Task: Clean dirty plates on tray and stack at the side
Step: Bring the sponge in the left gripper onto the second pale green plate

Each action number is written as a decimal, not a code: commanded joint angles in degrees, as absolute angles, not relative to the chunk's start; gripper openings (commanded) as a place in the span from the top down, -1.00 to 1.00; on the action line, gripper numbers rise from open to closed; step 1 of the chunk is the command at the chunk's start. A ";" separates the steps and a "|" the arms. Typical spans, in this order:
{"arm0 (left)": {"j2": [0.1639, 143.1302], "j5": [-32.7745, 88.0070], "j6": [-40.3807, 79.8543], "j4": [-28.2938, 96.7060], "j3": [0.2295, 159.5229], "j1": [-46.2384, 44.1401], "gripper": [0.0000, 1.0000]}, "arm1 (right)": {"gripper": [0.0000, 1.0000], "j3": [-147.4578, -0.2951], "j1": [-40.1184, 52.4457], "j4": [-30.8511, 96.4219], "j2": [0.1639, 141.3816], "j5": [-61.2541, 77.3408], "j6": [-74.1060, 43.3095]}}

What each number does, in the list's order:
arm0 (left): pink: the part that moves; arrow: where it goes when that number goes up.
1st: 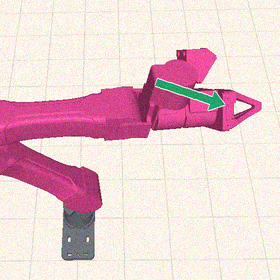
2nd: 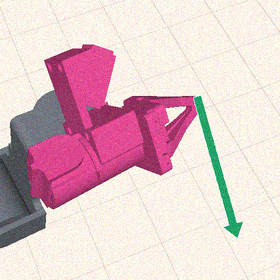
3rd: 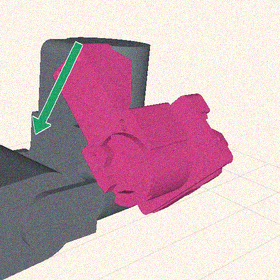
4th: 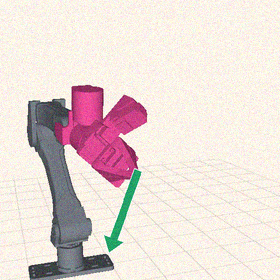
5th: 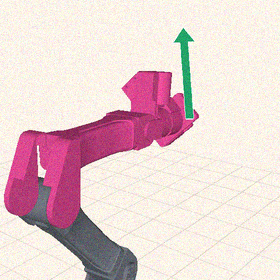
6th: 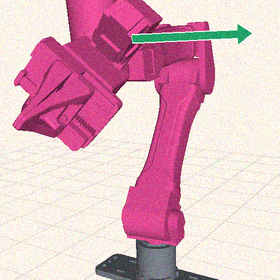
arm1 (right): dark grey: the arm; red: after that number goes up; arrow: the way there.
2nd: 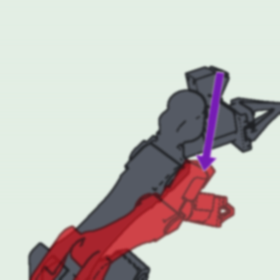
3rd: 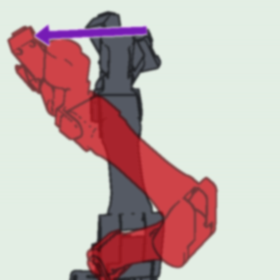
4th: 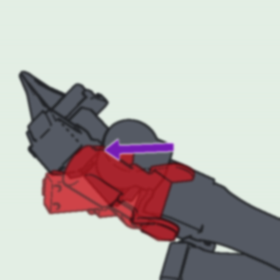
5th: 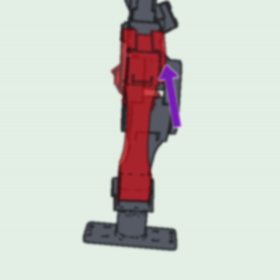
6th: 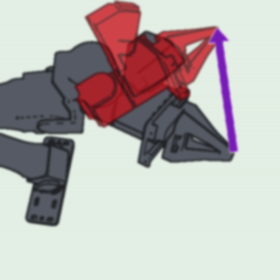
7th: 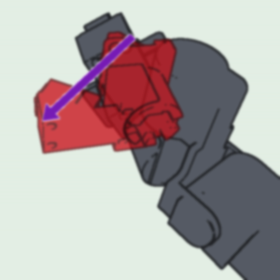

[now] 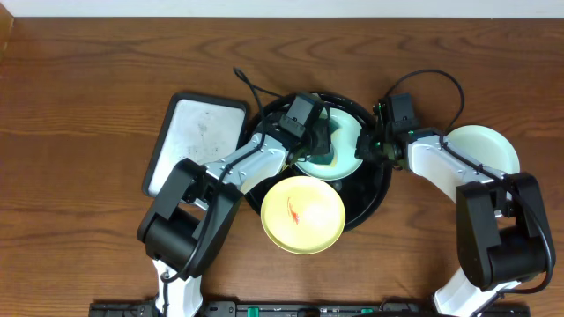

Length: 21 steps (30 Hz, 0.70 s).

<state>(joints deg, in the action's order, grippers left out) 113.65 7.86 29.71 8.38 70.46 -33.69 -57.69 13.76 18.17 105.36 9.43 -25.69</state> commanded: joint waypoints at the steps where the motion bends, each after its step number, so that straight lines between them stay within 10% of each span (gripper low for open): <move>1: 114.19 -11.60 20.27 12.45 69.58 -33.26 0.85 | 0.97 -57.36 14.48 19.14 106.61 8.82 -26.13; 9: 114.13 -17.63 14.09 12.03 69.67 -33.34 0.85 | 0.97 -57.36 14.48 19.11 106.61 8.82 -26.13; 21: 120.03 11.14 39.33 -0.03 69.65 -36.03 0.85 | 0.98 -57.36 14.48 20.16 106.61 8.82 -26.11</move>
